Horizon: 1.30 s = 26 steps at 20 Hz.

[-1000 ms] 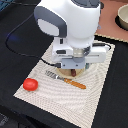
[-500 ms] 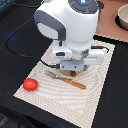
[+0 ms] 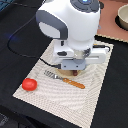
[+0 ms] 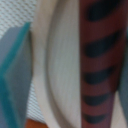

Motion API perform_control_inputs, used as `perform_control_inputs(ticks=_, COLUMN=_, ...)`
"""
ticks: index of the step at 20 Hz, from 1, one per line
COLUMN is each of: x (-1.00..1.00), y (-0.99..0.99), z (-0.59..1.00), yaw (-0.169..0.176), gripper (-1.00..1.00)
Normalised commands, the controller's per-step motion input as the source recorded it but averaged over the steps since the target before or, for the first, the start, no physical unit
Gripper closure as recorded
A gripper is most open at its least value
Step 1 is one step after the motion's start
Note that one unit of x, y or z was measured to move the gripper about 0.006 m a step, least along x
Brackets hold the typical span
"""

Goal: Interact with the objects in diverse but meaningful ways.

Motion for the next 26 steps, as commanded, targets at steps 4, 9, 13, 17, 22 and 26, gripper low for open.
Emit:
perform_control_inputs(ticks=4, x=0.14, y=0.04, z=-0.09, yaw=0.001, gripper=1.0)
perform_control_inputs(ticks=9, x=0.24, y=0.05, z=0.01, yaw=0.0, gripper=1.0)
perform_control_inputs(ticks=13, x=0.59, y=0.3, z=1.0, yaw=0.0, gripper=1.0)
perform_control_inputs(ticks=17, x=0.43, y=0.37, z=1.0, yaw=0.004, gripper=1.0)
perform_control_inputs(ticks=22, x=0.26, y=0.43, z=0.95, yaw=0.041, gripper=1.0)
perform_control_inputs(ticks=26, x=-0.12, y=0.57, z=0.59, yaw=0.077, gripper=1.0)
